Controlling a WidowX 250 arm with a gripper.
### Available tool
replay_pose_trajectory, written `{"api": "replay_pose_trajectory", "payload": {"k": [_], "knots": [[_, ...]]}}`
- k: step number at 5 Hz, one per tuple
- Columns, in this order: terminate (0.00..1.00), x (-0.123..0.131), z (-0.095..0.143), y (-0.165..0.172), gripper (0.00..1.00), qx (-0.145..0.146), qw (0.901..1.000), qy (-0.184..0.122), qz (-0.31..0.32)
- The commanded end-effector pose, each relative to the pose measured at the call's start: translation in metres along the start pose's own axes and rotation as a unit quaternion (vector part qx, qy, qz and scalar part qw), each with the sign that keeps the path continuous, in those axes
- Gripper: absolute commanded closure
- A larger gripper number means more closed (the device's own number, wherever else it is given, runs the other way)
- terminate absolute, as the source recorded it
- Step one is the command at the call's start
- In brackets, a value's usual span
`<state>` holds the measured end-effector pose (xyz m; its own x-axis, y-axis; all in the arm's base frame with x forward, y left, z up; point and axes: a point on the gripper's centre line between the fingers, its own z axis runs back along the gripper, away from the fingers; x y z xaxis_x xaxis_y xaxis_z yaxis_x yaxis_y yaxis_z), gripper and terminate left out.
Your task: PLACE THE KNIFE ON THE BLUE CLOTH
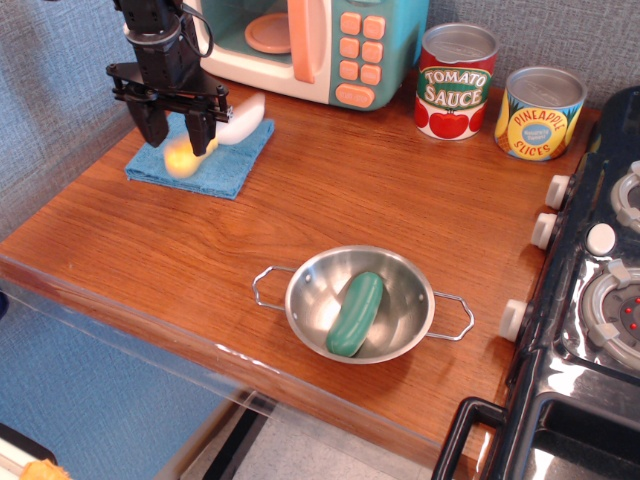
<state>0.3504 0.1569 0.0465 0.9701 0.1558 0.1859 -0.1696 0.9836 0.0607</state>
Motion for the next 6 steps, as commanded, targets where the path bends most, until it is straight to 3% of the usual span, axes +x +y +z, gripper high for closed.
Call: {"api": "replay_pose_trajectory", "payload": {"k": [1, 2, 3, 5, 6], "knots": [[0.00, 0.003, 0.039, 0.020, 0.00, -0.004, 0.9997, -0.013, 0.018], [0.00, -0.008, 0.066, 0.013, 0.00, -0.034, 0.9990, -0.026, -0.009], [0.00, -0.021, 0.073, 0.006, 0.00, -0.044, 0.9983, -0.017, -0.034], [0.00, -0.026, 0.069, 0.003, 0.00, -0.033, 0.9981, -0.014, -0.050], [1.00, -0.026, 0.069, 0.003, 0.00, -0.033, 0.9981, -0.014, -0.050]]}}
